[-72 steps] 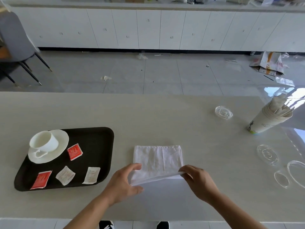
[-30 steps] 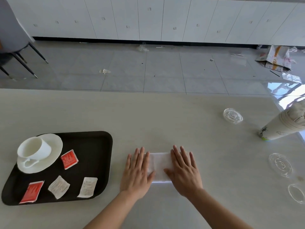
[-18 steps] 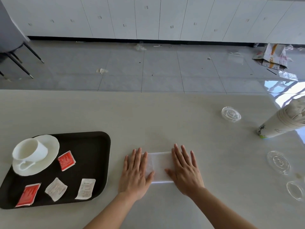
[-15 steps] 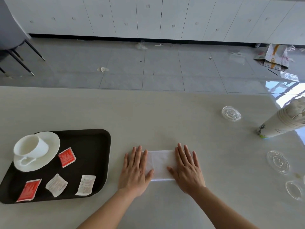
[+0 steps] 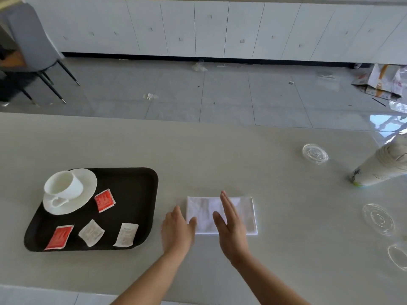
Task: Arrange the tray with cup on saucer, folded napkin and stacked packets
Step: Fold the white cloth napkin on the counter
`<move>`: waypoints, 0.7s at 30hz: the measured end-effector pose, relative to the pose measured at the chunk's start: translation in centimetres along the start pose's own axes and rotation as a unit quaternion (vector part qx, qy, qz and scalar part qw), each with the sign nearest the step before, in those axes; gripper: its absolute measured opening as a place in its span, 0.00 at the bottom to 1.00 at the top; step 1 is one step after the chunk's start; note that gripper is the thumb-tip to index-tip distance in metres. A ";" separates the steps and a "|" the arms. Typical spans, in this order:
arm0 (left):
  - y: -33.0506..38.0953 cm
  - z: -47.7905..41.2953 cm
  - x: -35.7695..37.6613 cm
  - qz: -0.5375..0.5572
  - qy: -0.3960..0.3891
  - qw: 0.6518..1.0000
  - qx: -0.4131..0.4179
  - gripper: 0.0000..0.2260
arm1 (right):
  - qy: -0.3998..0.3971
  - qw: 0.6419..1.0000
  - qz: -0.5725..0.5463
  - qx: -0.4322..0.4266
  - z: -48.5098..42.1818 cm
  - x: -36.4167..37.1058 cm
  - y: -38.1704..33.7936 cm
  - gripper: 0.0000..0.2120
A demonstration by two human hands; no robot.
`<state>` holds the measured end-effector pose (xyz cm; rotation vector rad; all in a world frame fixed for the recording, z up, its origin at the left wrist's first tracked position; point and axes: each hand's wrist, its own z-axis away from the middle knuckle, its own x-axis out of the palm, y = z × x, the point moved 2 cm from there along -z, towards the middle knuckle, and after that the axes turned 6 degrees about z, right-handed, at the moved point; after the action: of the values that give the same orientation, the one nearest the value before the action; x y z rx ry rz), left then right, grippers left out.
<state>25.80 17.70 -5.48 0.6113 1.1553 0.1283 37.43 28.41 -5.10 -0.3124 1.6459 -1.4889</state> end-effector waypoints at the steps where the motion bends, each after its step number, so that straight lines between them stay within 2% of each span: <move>1: 0.4 0.0 -0.1 -0.006 -0.003 1.000 -0.008 0.22 | -0.012 0.996 -0.079 0.047 -0.2 0.7 -0.4 0.25; 3: 1.0 0.0 -0.3 -0.020 -0.007 1.000 -0.012 0.20 | -0.025 0.977 -0.171 0.124 -0.7 1.5 -0.6 0.25; 5: 1.5 0.2 -0.4 -0.021 -0.007 1.000 -0.014 0.19 | -0.022 0.969 -0.186 0.158 -1.1 1.8 -0.6 0.25; 9: 1.8 0.0 -0.3 -0.014 -0.015 0.999 -0.025 0.17 | -0.023 0.968 -0.185 0.166 -0.9 1.9 -0.5 0.24; 15: 1.6 -1.0 -0.3 0.021 -0.061 0.993 -0.103 0.11 | -0.003 0.967 -0.199 0.156 1.7 1.4 -0.1 0.24; 21: 1.7 -0.7 0.1 0.033 -0.042 0.993 -0.105 0.08 | -0.007 0.970 -0.185 0.157 3.6 1.3 1.0 0.25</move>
<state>25.57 19.38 -4.89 0.4648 1.0256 0.2748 39.62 25.30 -6.21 -0.4681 1.3593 -1.9924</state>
